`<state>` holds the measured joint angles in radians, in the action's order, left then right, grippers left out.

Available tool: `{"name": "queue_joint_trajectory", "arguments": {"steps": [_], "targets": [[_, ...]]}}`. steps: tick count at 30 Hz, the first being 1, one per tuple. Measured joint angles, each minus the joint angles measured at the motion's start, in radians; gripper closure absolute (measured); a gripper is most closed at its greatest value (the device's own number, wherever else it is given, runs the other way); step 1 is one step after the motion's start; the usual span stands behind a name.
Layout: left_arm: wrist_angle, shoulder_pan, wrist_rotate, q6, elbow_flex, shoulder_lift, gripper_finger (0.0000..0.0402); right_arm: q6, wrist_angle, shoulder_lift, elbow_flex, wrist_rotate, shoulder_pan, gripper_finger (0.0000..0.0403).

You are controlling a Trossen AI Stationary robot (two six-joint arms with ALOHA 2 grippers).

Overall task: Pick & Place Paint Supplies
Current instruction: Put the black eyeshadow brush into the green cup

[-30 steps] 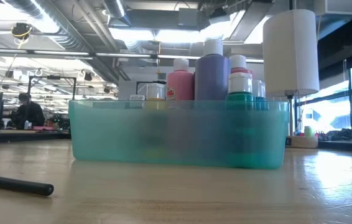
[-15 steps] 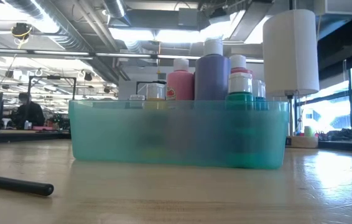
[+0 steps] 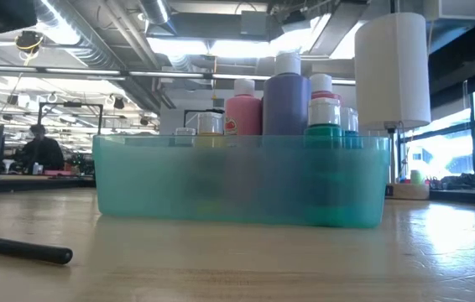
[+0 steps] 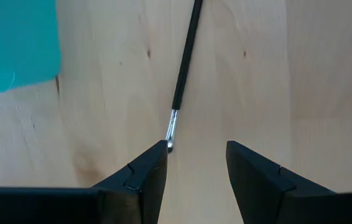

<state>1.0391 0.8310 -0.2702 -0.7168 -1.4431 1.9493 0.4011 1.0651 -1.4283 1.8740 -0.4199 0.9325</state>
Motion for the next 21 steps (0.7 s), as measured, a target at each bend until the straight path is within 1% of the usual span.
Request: {"name": "queue_joint_trajectory", "arguments": {"steps": [2,5,7,11,14,18,21], "targets": [[-0.033,0.0,0.014,0.021,0.043,-0.023,0.0242,-0.007,0.0,-0.012,0.0,-0.024,0.0,0.0155],[-0.139,-0.003,0.039,0.023,0.133,-0.075,0.0244,-0.03,0.001,-0.028,0.0,-0.081,0.0,0.0155],[-0.187,-0.002,0.033,0.023,0.193,-0.115,0.025,-0.047,0.001,-0.037,0.0,-0.119,-0.003,0.0155],[-0.225,-0.002,0.013,0.027,0.289,-0.181,0.0263,-0.051,0.001,-0.046,0.0,-0.178,-0.018,0.0155],[-0.277,-0.002,0.027,0.078,0.359,-0.215,0.0273,-0.051,0.0,-0.046,0.0,-0.182,-0.042,0.0155],[-0.405,-0.009,0.045,0.141,0.448,-0.244,0.0286,-0.05,0.0,-0.046,0.0,-0.182,-0.072,0.0155],[-0.424,-0.021,0.044,0.147,0.487,-0.26,0.0297,-0.039,0.0,-0.046,0.0,-0.182,-0.095,0.0155]]}}
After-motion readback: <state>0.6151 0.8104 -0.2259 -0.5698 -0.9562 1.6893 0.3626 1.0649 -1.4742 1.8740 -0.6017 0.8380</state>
